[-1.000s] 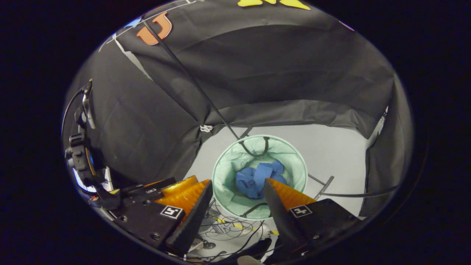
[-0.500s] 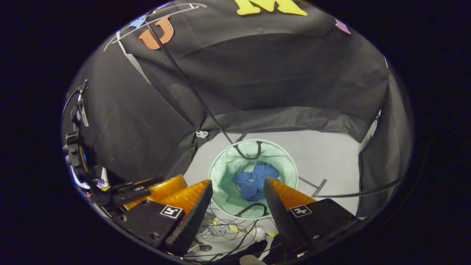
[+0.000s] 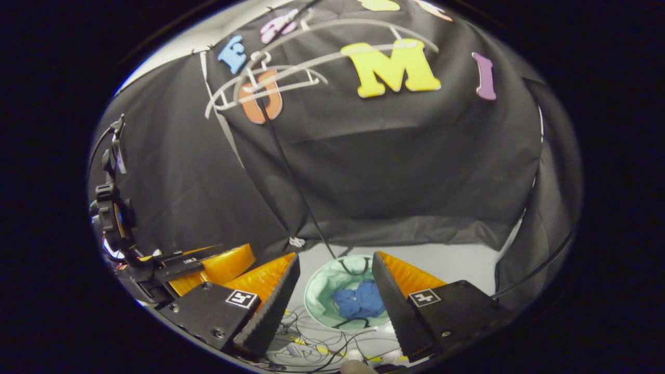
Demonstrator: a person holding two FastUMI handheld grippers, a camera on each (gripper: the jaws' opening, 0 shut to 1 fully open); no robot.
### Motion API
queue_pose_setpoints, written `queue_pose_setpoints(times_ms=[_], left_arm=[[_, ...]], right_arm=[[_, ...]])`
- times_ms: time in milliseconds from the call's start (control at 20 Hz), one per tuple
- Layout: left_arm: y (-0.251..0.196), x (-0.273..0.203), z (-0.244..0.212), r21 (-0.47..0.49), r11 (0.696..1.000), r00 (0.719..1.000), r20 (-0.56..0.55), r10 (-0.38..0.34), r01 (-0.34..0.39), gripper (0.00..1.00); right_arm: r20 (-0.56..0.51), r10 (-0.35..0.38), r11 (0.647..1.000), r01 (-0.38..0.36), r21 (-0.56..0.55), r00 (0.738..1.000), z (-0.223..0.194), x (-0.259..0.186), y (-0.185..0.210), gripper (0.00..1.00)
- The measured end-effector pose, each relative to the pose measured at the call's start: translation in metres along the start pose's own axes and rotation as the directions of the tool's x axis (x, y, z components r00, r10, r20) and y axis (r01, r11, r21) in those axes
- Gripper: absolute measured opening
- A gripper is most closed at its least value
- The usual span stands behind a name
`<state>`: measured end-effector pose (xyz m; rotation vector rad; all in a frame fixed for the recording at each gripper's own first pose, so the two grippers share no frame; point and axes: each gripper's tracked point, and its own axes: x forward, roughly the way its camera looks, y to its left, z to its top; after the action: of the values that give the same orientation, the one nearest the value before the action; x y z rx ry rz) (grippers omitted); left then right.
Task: Grasp the clothes on the hanger with both hands and then place them into the laundry hamper below.
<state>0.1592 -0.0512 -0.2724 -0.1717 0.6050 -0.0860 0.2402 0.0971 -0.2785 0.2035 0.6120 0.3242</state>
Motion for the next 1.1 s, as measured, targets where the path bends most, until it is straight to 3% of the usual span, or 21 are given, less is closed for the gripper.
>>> queue_pose_setpoints(times_ms=[150,350,450,700,750,800,900,1050,1100], left_arm=[[-0.024,-0.058,0.049,0.047,0.999,0.989,0.146,0.005,-0.012,0.96],[-0.066,-0.149,0.095,0.061,0.997,0.953,0.301,0.027,-0.047,1.0],[-0.084,-0.186,0.106,0.06,0.994,0.931,0.359,0.064,-0.091,1.0],[-0.107,-0.273,0.111,0.086,0.977,0.882,0.451,0.134,-0.193,1.0],[-0.106,-0.284,0.115,0.095,0.973,0.872,0.468,0.144,-0.211,0.92],[-0.105,-0.296,0.119,0.097,0.968,0.858,0.49,0.156,-0.232,0.93],[-0.1,-0.319,0.12,0.091,0.966,0.838,0.522,0.16,-0.241,0.96],[-0.084,-0.339,0.114,0.07,0.969,0.835,0.524,0.168,-0.239,0.99],[-0.076,-0.346,0.112,0.068,0.966,0.833,0.524,0.178,-0.249,1.0]], right_arm=[[0.138,0.02,0.997,-0.01,-0.077,0.99,0.038,-0.061,0.002,0.92],[0.34,0.051,0.99,-0.003,-0.142,0.939,0.088,-0.138,-0.009,0.93],[0.384,0.063,0.986,0.003,-0.169,0.921,0.1,-0.165,-0.014,1.0],[0.475,0.095,0.983,-0.006,-0.184,0.875,0.118,-0.227,-0.029,0.96],[0.491,0.094,0.982,-0.001,-0.187,0.866,0.118,-0.243,-0.033,0.99],[0.506,0.091,0.982,0.008,-0.19,0.858,0.119,-0.258,-0.037,0.96],[0.541,0.046,0.982,0.06,-0.176,0.84,0.117,-0.286,-0.047,0.99],[0.59,-0.046,0.984,0.138,-0.112,0.806,0.111,-0.319,-0.059,0.96],[0.61,-0.056,0.984,0.148,-0.1,0.791,0.11,-0.327,-0.057,0.99]])
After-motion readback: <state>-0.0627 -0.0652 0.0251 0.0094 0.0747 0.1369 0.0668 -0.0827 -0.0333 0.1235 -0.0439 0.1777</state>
